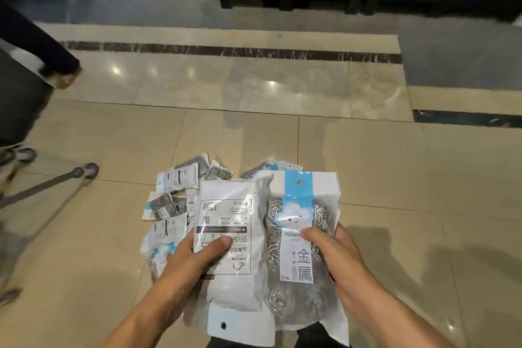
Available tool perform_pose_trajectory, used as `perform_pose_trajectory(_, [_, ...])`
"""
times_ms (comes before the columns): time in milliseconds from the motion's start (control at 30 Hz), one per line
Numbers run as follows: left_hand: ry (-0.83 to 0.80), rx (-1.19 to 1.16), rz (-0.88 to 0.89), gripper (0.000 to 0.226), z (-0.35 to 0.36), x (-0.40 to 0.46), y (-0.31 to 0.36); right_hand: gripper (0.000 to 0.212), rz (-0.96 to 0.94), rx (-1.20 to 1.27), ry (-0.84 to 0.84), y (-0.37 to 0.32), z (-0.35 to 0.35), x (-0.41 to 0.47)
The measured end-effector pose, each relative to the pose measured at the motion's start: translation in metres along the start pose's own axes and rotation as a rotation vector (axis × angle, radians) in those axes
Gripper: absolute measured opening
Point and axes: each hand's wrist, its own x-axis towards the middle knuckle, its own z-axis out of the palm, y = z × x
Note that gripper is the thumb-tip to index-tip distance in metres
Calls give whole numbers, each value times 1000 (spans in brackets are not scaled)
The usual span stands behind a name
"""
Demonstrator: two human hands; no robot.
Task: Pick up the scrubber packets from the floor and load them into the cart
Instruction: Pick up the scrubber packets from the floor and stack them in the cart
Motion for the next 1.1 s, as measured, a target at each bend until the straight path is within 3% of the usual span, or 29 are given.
perform_pose_trajectory(100, [55, -87, 49, 67, 3, -33, 4, 21, -49, -45, -84, -17, 1, -17])
perform_pose_trajectory(233, [174, -164, 106, 42, 3, -78, -4, 20, -67, -135, -240, -30, 5, -24])
perform_pose_trajectory(333, [274, -222, 137, 36, 7, -115, -25, 25, -73, -197, -355, -25, 14, -29])
perform_pose_trajectory(533, [555, -408, 115, 28, 4, -195, -107, 28, -50, -387, -536, 15, 61, -46])
perform_pose_trajectory(700, [714, -646, 104, 55, -11, -249, -170, 23, -34, -573, -743, 51, 114, -81])
perform_pose_trajectory(833, [820, -818, 121, 31, -20, -290, -213, 27, -26, -728, -879, 84, 164, -115])
perform_pose_trajectory(1100, [982, -1011, 149, 43, -84, -363, -288, 29, -1, -916, -1043, 162, 272, -194])
